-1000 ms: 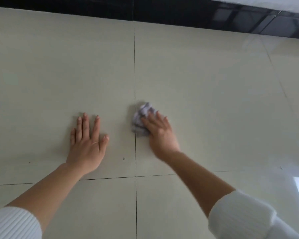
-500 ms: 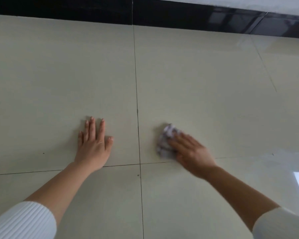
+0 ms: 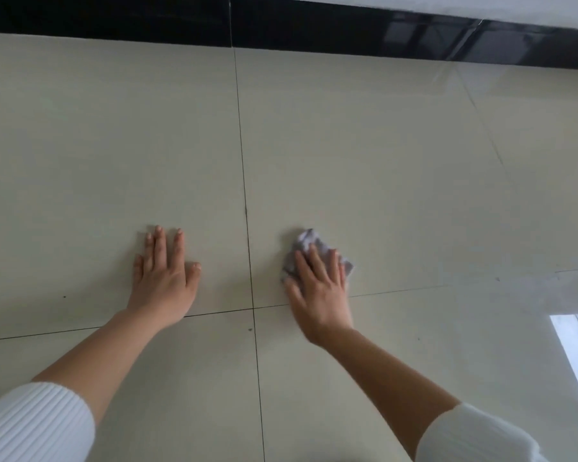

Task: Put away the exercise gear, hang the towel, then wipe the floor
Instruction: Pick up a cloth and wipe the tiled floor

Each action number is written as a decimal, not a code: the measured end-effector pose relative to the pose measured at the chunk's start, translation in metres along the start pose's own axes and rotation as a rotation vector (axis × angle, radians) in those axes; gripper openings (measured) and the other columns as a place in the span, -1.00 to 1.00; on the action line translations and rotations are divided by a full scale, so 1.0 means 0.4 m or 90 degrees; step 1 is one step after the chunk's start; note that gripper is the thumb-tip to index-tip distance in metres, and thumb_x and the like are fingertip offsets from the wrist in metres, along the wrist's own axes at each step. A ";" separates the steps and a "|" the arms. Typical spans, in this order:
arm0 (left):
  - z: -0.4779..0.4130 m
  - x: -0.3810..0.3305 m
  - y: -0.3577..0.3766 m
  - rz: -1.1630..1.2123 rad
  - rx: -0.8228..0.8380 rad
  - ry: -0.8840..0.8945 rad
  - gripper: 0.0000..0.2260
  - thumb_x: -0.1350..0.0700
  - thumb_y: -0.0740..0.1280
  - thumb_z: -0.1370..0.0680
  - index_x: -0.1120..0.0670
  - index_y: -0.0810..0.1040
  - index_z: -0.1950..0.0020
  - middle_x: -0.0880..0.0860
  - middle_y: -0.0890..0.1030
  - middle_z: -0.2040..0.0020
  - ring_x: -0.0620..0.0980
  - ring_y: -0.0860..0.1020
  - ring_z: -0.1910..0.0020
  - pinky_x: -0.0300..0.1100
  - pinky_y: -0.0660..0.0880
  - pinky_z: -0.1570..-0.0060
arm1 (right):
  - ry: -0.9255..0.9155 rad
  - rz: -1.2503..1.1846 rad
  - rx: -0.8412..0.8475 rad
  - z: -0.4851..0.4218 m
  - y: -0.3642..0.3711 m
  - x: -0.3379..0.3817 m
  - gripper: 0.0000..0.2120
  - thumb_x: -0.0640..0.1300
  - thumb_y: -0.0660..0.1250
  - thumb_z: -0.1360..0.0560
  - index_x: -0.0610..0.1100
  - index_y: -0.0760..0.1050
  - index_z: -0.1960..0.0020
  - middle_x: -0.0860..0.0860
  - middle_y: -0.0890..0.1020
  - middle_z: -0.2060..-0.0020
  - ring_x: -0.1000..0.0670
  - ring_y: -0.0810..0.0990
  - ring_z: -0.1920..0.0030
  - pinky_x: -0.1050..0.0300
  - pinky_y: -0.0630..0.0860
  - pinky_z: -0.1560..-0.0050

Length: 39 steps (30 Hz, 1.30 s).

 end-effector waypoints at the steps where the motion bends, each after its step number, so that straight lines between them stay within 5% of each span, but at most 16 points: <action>1: -0.001 0.000 -0.001 -0.002 0.000 0.000 -0.44 -0.05 0.01 -0.62 0.03 -0.15 -0.55 0.13 -0.24 -0.54 0.08 -0.24 -0.52 0.03 -0.19 -0.46 | -0.071 -0.012 0.006 0.022 0.015 0.068 -0.55 0.11 0.00 -0.58 0.00 0.33 -0.40 0.05 0.25 -0.49 -0.32 0.09 -0.48 -0.26 0.00 -0.47; 3: -0.003 0.001 -0.003 -0.009 -0.003 0.000 -0.43 -0.05 0.03 -0.62 0.04 -0.13 -0.55 0.15 -0.22 -0.55 0.10 -0.22 -0.53 0.04 -0.17 -0.46 | -0.196 0.004 0.026 0.078 0.048 0.181 -0.55 0.06 0.06 -0.59 -0.06 0.35 -0.43 -0.03 0.31 -0.47 -0.35 0.05 -0.50 -0.36 -0.08 -0.45; 6: -0.006 0.003 -0.006 -0.018 -0.004 0.000 -0.42 -0.06 0.07 -0.61 0.05 -0.11 -0.55 0.16 -0.19 -0.55 0.11 -0.19 -0.53 0.05 -0.15 -0.46 | -0.314 0.018 0.135 0.163 0.120 0.256 -0.52 0.02 0.06 -0.60 -0.05 0.23 -0.50 -0.02 0.20 -0.52 -0.30 -0.19 -0.51 -0.23 -0.41 -0.39; 11: -0.001 0.005 -0.015 -0.022 -0.001 0.014 -0.41 -0.05 0.08 -0.61 0.05 -0.10 -0.55 0.15 -0.17 -0.55 0.09 -0.18 -0.53 0.04 -0.14 -0.46 | -0.505 0.164 0.129 0.183 0.147 0.222 -0.46 0.00 0.31 -0.45 0.02 0.35 -0.42 0.00 0.36 -0.45 -0.29 0.21 -0.47 -0.17 0.08 -0.47; 16: 0.027 0.023 -0.008 -0.015 0.013 0.023 -0.44 -0.05 0.04 -0.62 0.02 -0.13 -0.55 0.09 -0.21 -0.55 0.05 -0.20 -0.53 0.01 -0.16 -0.46 | -0.149 0.072 0.026 0.101 0.019 -0.040 -0.50 -0.06 0.16 -0.50 -0.08 0.34 -0.44 -0.10 0.43 -0.39 -0.30 0.39 -0.37 -0.17 0.46 -0.26; 22: 0.034 0.021 -0.003 -0.008 0.011 0.014 -0.44 -0.03 0.03 -0.62 0.03 -0.13 -0.55 0.09 -0.20 -0.56 0.06 -0.20 -0.53 0.01 -0.15 -0.46 | 0.323 0.045 -0.075 0.136 -0.112 -0.391 -0.51 0.02 -0.06 -0.64 0.06 0.04 -0.56 0.02 0.04 -0.56 -0.14 -0.01 -0.55 -0.02 0.06 -0.49; 25: 0.033 0.019 0.003 -0.012 0.012 0.012 -0.45 -0.01 0.03 -0.62 0.05 -0.12 -0.55 0.12 -0.19 -0.55 0.10 -0.20 -0.53 0.02 -0.12 -0.47 | 0.425 0.017 -0.104 0.124 -0.119 -0.399 -0.53 -0.13 -0.03 -0.63 -0.11 0.12 -0.54 -0.11 0.12 -0.54 -0.28 0.06 -0.50 -0.12 0.04 -0.49; 28: 0.033 0.019 0.007 -0.020 0.005 0.016 -0.45 0.01 0.03 -0.63 0.08 -0.12 -0.55 0.15 -0.19 -0.55 0.13 -0.19 -0.53 0.03 -0.11 -0.47 | 0.246 0.099 -0.103 0.118 -0.060 -0.225 -0.49 -0.28 0.07 -0.47 -0.25 0.38 -0.40 -0.24 0.34 -0.43 -0.43 0.32 -0.32 -0.27 0.26 -0.35; 34: 0.032 0.013 0.013 -0.030 -0.007 0.000 -0.46 0.03 0.04 -0.63 0.09 -0.10 -0.55 0.16 -0.16 -0.55 0.13 -0.18 -0.53 0.06 -0.12 -0.46 | -0.247 0.076 0.118 0.303 0.126 0.166 -0.47 -0.10 0.18 -0.42 -0.05 0.40 -0.40 -0.01 0.41 -0.42 -0.29 0.34 -0.41 -0.19 0.34 -0.37; 39: 0.035 0.012 0.006 -0.029 -0.007 -0.003 -0.46 0.03 0.04 -0.63 0.09 -0.08 -0.55 0.16 -0.15 -0.55 0.14 -0.16 -0.53 0.07 -0.10 -0.46 | -0.496 0.159 0.135 0.292 0.122 0.076 -0.51 -0.09 0.16 -0.54 -0.03 0.30 -0.47 -0.04 0.30 -0.48 -0.16 0.23 -0.49 -0.05 0.24 -0.46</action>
Point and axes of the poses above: each hand's wrist, its own z-axis away from the middle knuckle, its own y-axis out of the palm, x = y × z, the point moved 8 cm from there along -z, towards the middle knuckle
